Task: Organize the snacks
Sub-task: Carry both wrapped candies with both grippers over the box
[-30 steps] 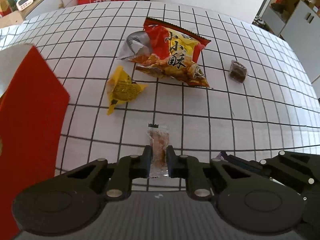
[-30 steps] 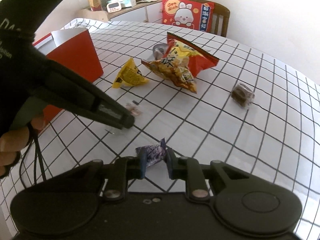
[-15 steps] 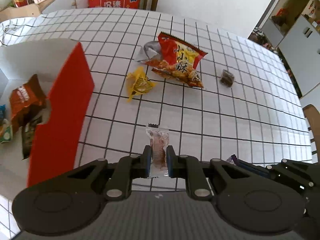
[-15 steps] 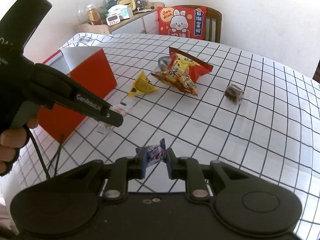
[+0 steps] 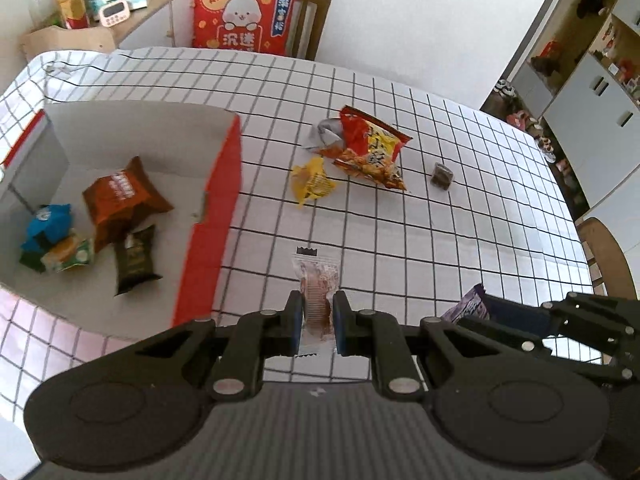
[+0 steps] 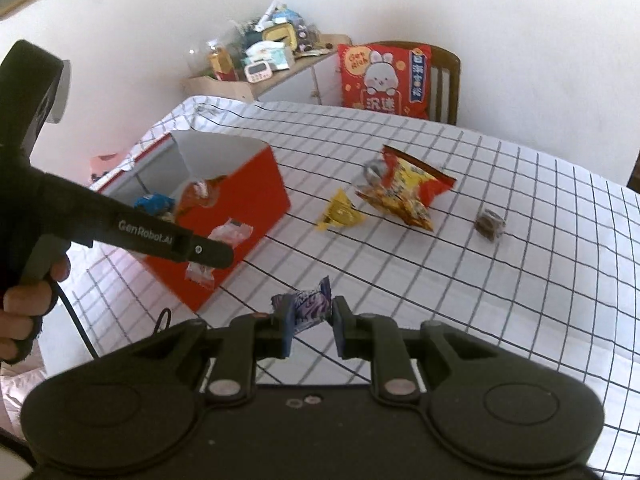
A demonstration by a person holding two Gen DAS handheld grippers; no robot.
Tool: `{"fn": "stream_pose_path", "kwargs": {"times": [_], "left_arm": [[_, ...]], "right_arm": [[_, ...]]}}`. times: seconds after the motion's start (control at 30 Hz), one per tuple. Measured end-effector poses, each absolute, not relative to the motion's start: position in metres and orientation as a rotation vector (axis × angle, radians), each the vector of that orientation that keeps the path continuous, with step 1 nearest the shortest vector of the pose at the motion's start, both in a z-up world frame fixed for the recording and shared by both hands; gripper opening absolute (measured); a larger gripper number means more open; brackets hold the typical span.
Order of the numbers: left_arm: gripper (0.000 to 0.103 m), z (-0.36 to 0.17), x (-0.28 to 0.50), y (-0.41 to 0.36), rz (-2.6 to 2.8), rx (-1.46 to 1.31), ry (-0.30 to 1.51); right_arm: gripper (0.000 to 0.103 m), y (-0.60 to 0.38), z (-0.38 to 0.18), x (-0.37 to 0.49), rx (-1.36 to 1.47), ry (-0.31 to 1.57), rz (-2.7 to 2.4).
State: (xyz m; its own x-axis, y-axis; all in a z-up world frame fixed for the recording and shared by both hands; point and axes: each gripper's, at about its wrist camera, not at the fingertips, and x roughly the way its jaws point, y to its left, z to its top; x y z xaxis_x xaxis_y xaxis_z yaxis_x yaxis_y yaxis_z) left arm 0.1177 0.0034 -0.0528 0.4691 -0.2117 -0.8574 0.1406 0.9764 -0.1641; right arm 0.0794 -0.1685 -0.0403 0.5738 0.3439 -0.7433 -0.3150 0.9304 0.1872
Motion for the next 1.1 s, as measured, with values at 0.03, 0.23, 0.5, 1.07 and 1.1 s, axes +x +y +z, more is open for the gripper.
{"fn": "stream_pose_path", "kwargs": {"times": [0.03, 0.23, 0.5, 1.07, 1.1], "left_arm": [[0.016, -0.051, 0.116, 0.007, -0.213, -0.075, 1.061], [0.016, -0.037, 0.105, 0.034, -0.195, -0.088, 1.037], [0.016, -0.022, 0.101, 0.077, -0.159, -0.120, 1.002], [0.016, -0.022, 0.134, 0.182, -0.010, -0.138, 0.981], [0.016, -0.025, 0.139, 0.187, 0.001, -0.138, 0.986]], "right_arm": [[0.019, -0.164, -0.037, 0.079, 0.030, 0.874, 0.392], [0.019, -0.140, -0.023, 0.079, 0.013, 0.855, 0.424], [0.019, -0.103, -0.011, 0.088, -0.007, 0.825, 0.450], [0.019, -0.007, -0.019, 0.142, -0.067, 0.828, 0.497], [0.019, -0.002, -0.022, 0.146, -0.072, 0.835, 0.497]]}}
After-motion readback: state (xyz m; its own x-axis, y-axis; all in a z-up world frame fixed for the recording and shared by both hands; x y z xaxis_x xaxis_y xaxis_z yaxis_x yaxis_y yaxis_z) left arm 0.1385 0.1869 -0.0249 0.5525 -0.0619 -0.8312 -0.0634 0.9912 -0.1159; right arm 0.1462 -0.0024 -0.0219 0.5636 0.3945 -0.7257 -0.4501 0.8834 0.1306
